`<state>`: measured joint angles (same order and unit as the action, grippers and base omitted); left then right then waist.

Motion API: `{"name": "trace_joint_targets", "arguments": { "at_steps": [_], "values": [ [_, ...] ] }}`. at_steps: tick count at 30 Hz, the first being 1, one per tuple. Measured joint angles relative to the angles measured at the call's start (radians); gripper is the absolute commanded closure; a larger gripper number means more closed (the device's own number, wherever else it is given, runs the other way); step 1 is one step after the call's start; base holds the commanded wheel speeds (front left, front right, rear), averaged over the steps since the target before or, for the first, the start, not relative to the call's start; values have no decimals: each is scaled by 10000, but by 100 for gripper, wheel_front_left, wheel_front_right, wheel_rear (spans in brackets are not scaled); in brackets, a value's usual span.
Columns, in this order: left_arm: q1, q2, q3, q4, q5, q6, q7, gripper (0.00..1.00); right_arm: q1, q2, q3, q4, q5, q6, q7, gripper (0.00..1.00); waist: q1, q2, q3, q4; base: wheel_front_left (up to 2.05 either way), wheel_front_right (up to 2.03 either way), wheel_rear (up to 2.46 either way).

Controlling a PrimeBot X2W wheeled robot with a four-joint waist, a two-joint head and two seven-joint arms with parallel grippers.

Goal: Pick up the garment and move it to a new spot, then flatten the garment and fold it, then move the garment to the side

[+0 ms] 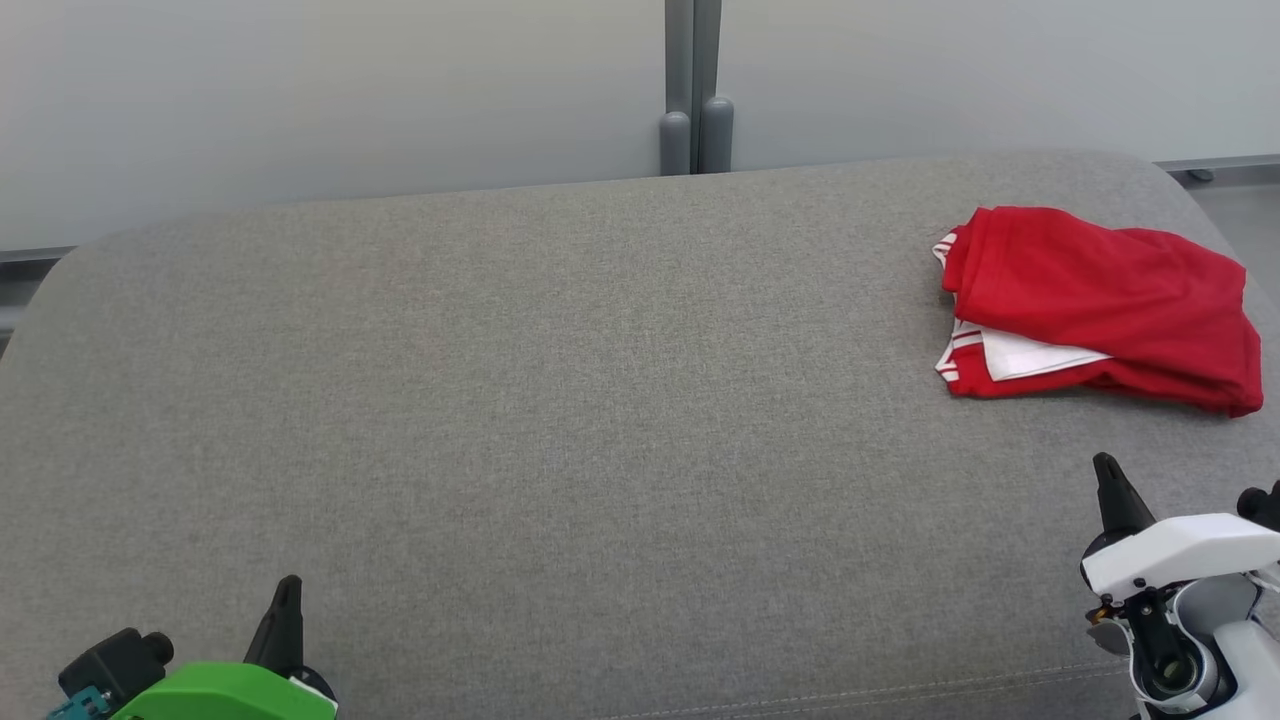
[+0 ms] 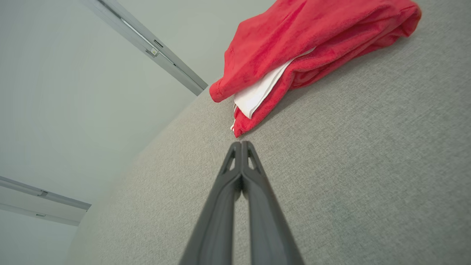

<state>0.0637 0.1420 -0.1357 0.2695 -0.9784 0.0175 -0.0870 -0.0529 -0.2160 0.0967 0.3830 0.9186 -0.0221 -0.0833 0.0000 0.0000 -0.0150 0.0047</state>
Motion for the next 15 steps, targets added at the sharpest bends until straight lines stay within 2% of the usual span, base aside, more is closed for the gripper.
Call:
{"name": "trace_joint_targets", "arguments": {
  "at_steps": [15],
  "values": [
    [-295,-261,533,21,-1547,-349,518,100,-14,447,-633,-213,1739,357,514,100,0,0,45,-13,0,0,0]
  ]
}}
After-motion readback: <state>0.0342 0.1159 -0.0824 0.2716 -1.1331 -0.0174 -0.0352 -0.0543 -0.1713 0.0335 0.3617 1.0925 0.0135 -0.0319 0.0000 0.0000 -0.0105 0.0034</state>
